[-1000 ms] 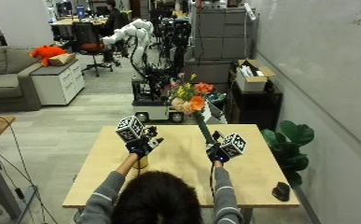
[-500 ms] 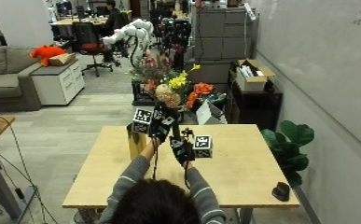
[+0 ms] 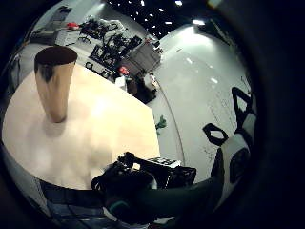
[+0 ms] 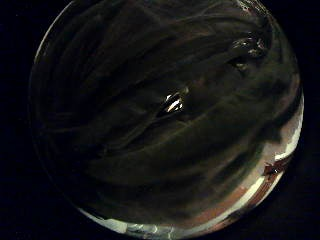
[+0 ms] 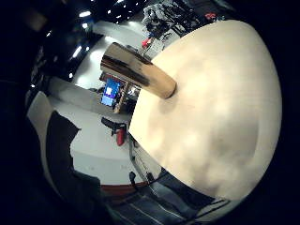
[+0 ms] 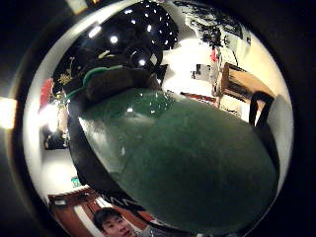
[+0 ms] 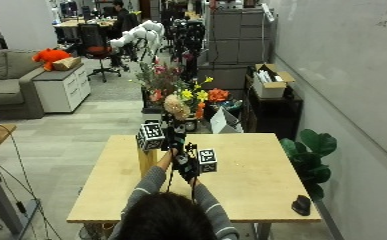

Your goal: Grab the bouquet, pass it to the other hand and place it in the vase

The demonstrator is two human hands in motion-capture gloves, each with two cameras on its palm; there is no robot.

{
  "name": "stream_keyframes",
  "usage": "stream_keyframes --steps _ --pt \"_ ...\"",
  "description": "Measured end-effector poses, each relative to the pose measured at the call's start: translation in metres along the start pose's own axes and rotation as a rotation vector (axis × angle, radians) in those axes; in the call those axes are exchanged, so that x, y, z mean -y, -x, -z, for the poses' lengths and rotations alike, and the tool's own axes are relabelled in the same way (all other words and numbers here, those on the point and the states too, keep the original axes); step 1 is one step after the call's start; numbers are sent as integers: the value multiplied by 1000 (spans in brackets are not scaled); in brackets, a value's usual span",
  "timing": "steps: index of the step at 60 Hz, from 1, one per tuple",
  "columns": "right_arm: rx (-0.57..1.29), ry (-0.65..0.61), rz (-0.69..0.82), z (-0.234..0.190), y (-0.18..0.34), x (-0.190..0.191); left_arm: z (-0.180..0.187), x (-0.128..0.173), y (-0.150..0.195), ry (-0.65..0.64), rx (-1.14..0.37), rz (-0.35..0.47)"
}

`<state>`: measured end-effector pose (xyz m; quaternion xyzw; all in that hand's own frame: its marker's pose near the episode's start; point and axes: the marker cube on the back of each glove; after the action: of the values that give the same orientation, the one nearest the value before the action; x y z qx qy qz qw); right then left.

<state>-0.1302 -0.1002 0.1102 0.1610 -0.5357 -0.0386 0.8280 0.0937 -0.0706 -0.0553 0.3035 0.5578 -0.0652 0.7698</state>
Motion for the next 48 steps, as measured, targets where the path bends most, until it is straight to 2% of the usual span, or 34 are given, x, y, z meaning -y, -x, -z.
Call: stream_keyframes --steps 2,5,7,9,12,14,17,19,22,25,28,39,45,48 --pt "-31 50 -38 3 0 -6 2 1 0 -5 2 2" --pt "108 169 -23 4 13 -14 6 2 -3 -15 6 5" --pt "101 187 -67 9 8 -13 10 4 -7 -25 9 0" --pt "31 169 -66 16 -3 -8 15 10 -10 -36 10 -8" --pt "-43 133 50 28 -11 -4 22 25 -13 -56 7 -27" --pt "-35 122 92 36 -12 -4 28 38 -16 -72 6 -47" --pt "30 129 38 47 -9 -7 38 56 -23 -96 10 -82" --pt "71 138 109 52 -5 -8 46 66 -30 -108 14 -99" --pt "-26 99 232 65 -16 -2 62 71 -49 -126 21 -105" --pt "-117 67 180 77 -32 -1 76 77 -64 -150 35 -110" --pt "-175 47 140 86 -46 0 81 99 -62 -186 46 -134" --pt "-209 52 224 96 -78 6 105 140 -75 -260 98 -142" --pt "-289 47 129 98 -96 7 108 165 -73 -287 84 -132" --pt "-292 67 177 96 -97 9 108 176 -70 -284 75 -114"
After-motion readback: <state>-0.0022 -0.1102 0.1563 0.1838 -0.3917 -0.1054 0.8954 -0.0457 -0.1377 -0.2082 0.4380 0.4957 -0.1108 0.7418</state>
